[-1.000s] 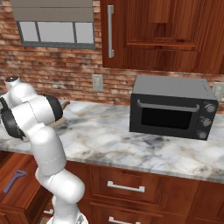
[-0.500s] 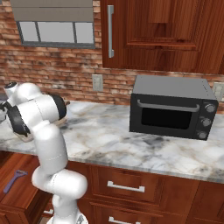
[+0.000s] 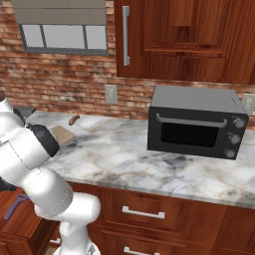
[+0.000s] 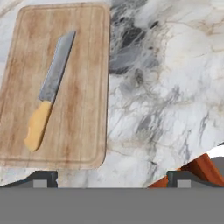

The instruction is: Open the drawer on the left and place the cutting tools on the cutting board.

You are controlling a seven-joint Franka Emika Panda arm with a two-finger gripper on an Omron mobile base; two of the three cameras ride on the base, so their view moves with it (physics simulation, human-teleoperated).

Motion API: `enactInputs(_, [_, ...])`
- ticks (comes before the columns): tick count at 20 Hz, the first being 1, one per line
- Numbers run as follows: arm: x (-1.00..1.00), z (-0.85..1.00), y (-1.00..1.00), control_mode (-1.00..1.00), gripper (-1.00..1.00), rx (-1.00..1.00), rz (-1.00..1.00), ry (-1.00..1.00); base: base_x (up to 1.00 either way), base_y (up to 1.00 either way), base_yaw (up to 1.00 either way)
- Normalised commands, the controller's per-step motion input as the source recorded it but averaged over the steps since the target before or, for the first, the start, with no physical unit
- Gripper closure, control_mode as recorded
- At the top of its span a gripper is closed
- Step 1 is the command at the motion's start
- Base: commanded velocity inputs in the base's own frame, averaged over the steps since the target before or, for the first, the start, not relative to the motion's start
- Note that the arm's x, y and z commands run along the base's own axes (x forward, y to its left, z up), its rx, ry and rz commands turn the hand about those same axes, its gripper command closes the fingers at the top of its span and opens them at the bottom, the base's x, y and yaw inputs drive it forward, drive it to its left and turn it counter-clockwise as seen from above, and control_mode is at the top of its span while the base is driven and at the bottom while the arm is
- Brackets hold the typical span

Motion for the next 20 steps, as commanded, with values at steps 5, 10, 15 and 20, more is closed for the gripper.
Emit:
enactInputs(5, [-0.82,-0.49,-0.27,-1.00,-1.00,0.01,0.16,0.01,0.00,0.00,0.00])
enactInputs(10, [-0.47,-0.50,-0.26,-1.00,-1.00,0.09,0.31,0.03,0.00,0.00,0.00])
enactInputs(15, [-0.49,-0.09,-0.04,-1.00,-1.00,0.10,0.36,0.01,0.00,0.00,0.00])
enactInputs(20, [-0.18,0.00,0.04,-1.00,-1.00,-0.02,0.25,0.03,0.00,0.00,0.00])
